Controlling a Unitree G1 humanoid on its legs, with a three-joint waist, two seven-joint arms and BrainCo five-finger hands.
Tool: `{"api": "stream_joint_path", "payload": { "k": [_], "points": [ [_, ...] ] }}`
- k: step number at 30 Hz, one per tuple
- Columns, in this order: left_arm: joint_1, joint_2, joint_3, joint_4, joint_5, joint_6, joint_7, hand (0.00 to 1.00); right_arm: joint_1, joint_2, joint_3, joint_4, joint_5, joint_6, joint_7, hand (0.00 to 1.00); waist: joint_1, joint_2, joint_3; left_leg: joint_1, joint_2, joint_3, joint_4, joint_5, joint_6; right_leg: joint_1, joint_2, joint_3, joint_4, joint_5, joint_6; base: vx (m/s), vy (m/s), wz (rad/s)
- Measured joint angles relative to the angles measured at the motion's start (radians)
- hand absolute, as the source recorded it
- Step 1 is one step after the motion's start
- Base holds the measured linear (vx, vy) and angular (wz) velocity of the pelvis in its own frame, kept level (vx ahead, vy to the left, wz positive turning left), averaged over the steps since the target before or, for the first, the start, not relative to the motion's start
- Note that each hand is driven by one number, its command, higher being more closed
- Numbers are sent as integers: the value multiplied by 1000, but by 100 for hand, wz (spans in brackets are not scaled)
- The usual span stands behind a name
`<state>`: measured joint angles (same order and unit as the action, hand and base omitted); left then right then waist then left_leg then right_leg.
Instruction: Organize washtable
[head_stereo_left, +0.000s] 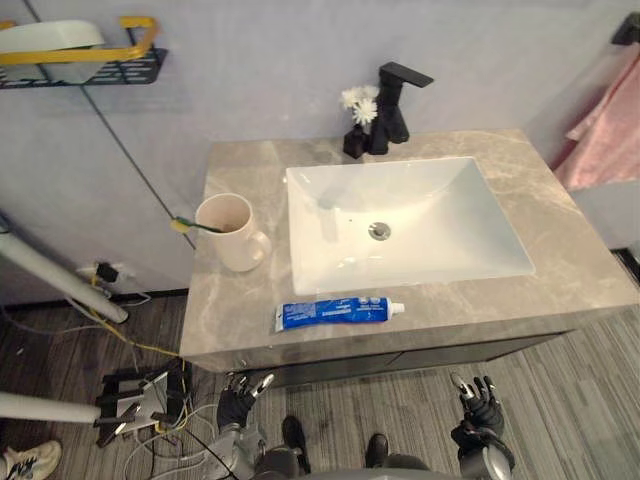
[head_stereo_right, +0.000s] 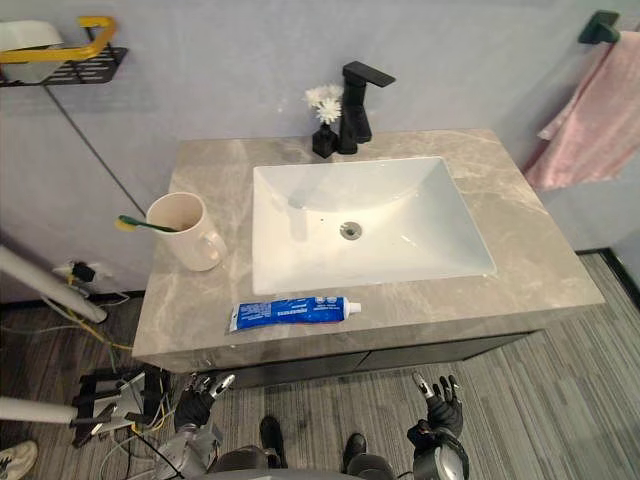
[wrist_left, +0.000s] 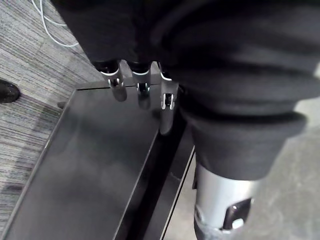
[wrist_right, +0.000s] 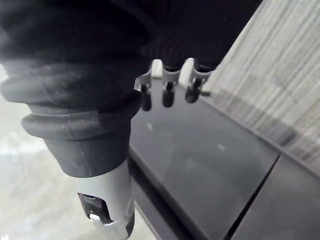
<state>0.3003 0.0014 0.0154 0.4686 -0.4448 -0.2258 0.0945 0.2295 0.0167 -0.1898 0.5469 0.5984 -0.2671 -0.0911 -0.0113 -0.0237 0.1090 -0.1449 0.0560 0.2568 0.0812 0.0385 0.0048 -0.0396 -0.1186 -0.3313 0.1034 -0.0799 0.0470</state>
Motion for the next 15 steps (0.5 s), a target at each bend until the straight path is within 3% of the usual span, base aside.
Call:
{"api": "stream_joint_path", "payload": {
  "k": [2, 3, 4, 6, 11, 15],
  "points": [
    [15, -16, 13, -8, -17, -5, -1, 0, 6, -1, 0, -2, 0, 0, 1, 0, 6, 6, -2, 24, -7, -8, -41, -7, -11, 4, -5, -11, 18, -22, 4, -70, 8, 23],
    [26, -27, 37, -8, -18, -6, 0, 0, 15, 2, 0, -6, 1, 0, 4, 0, 7, -1, -8, 47, -25, -4, -107, -25, -34, 9, -14, -12, 10, -25, 6, -62, 26, 12],
    [31, -29, 50, -5, -18, -6, 0, 0, 24, 11, -3, -7, 1, -2, 5, 0, 4, -21, -9, 60, -39, 4, -101, -24, -21, 3, -31, -16, 2, -25, 6, 72, 27, 14],
    [42, -46, 83, -4, -20, -7, 15, 0, 80, 15, -10, -26, 14, -5, 6, 0, 0, 15, -20, 69, -17, 18, -56, -46, 2, 19, -11, -21, 3, -29, 15, 124, 25, 24],
    [33, -57, 135, -3, -29, -23, 87, 0, 172, 59, -42, -14, 29, -2, -3, 0, -7, 6, -27, 100, -42, 7, -161, -8, -1, 28, -24, -48, -12, -13, 23, 84, 34, 17],
    [22, -57, 137, 14, -34, -24, 104, 0, 177, 68, -40, -12, 27, -2, -19, 0, -4, -10, -25, 134, -51, 37, -183, -3, 8, 55, -33, -46, -24, -9, 26, 120, 49, -2]
  ]
}}
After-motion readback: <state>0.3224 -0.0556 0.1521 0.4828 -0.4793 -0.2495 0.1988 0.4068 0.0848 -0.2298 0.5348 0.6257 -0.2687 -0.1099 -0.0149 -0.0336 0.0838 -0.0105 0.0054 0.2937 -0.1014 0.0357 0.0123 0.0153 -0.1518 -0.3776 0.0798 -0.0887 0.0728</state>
